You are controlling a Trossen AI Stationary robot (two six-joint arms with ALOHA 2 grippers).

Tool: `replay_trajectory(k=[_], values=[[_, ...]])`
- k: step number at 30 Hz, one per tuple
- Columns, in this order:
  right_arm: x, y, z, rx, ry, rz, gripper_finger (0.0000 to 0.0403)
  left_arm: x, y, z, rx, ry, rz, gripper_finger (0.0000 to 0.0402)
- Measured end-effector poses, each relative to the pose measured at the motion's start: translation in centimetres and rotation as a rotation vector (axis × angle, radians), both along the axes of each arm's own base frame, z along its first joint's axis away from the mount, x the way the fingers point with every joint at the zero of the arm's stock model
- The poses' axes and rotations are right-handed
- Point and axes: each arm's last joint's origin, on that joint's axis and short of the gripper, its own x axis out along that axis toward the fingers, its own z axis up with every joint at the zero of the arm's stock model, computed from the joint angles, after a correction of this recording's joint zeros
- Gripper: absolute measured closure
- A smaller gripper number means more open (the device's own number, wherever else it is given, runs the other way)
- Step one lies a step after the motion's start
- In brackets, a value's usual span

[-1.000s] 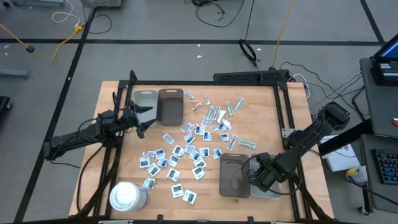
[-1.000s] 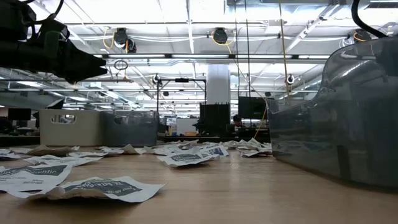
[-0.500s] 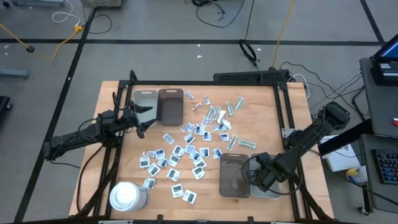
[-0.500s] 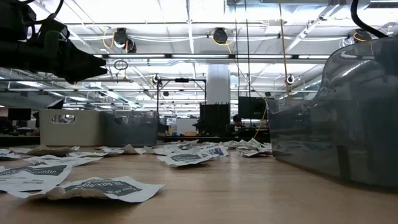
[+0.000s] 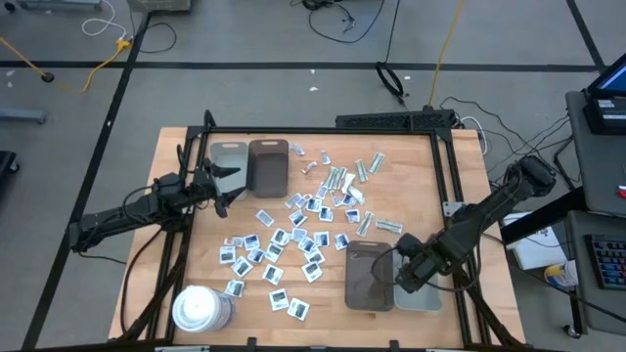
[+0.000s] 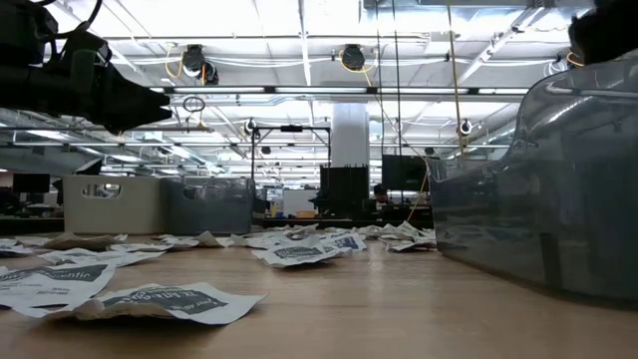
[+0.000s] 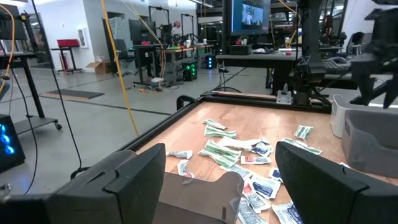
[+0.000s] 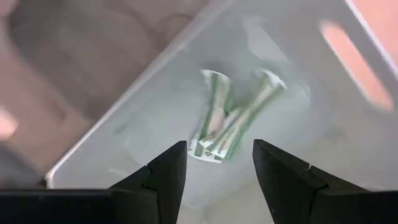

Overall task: Pick & Place First Aid Supplies
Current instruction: Put the white bandage pack into the bottom gray bin

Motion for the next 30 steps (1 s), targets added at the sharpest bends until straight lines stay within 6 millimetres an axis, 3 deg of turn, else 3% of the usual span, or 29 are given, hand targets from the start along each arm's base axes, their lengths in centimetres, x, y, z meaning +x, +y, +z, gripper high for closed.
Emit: replay_trajectory(k=[8,15,21,30], values=[[1.0,-1.3,2.3,-0.025,-0.145,0.439,0.0240,0.0,0.0,0.0,0.000,0.000,0.000,0.0096],[1.8,-2.4,3.8,-0.071,-0.240,0.702,0.0241,0.0,0.0,0.0,0.000,0.000,0.000,0.0096],[2.1,-3.5,4.0,-0.102,-0.246,0.792,0.0242,0.0,0.0,0.0,0.000,0.000,0.000,0.0096],[2.8,-7.2,3.8,-0.157,-0.163,0.859,0.0243,0.0,0.0,0.0,0.000,0.000,0.000,0.0096]])
